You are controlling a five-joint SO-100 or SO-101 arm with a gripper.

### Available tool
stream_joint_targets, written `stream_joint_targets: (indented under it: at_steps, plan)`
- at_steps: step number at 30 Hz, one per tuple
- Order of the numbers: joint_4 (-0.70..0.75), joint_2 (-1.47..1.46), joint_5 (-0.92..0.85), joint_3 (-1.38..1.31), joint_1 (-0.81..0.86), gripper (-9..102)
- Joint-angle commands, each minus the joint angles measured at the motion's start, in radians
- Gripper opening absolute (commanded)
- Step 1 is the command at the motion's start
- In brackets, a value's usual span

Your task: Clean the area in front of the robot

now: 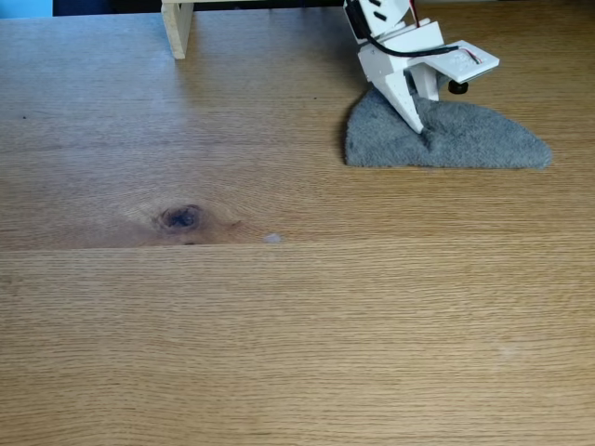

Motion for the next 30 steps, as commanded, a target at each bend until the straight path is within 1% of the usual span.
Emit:
stream_joint_targets:
  at_steps: [1, 5, 8, 12, 19, 21, 23, 26, 30]
  plan:
    - [0.080, 0.018, 0.035, -0.176, -0.003, 0]
    - [0.353, -0.011, 0.104, -0.387, -0.017, 0]
    - [0.492, -0.083, 0.115, -0.543, -0.020, 0]
    - [0.584, -0.209, 0.120, -0.716, 0.080, 0]
    - [0.663, -0.337, 0.048, -0.873, 0.376, 0]
    - [0.723, -0.341, 0.055, -0.877, 0.448, 0]
    - [0.828, -0.334, 0.100, -0.877, 0.502, 0]
    - [1.015, -0.311, 0.167, -0.876, 0.517, 0]
    - [1.224, -0.241, 0.224, -0.874, 0.407, 0]
